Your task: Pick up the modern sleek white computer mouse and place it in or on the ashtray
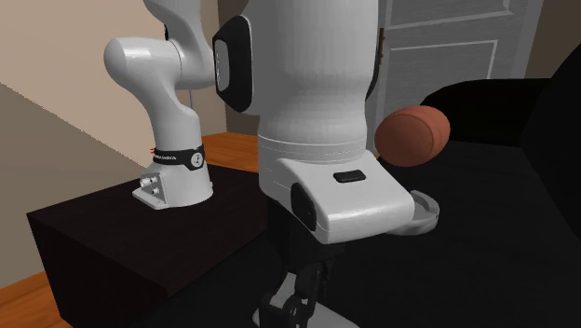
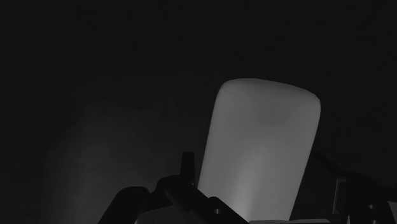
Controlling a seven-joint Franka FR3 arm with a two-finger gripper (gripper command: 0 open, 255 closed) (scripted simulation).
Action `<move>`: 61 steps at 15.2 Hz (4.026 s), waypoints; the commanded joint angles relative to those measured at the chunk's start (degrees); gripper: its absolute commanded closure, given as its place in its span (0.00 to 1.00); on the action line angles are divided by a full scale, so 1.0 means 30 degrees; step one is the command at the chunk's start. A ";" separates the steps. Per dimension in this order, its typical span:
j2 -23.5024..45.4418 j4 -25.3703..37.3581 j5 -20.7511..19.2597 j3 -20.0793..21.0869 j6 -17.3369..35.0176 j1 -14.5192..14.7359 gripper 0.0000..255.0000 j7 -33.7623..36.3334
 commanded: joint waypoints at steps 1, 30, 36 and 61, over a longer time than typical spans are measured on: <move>0.0010 -0.0007 -0.0001 0.0000 0.0000 -0.0001 1.00 -0.0001; -0.5191 -0.0778 -0.2657 -0.0307 -0.4139 0.1860 1.00 0.3715; -0.5959 -0.1761 -0.2939 0.0998 -0.3839 0.3495 1.00 0.6844; -0.3104 -0.0771 -0.2914 0.4723 -0.1807 0.7737 1.00 1.4742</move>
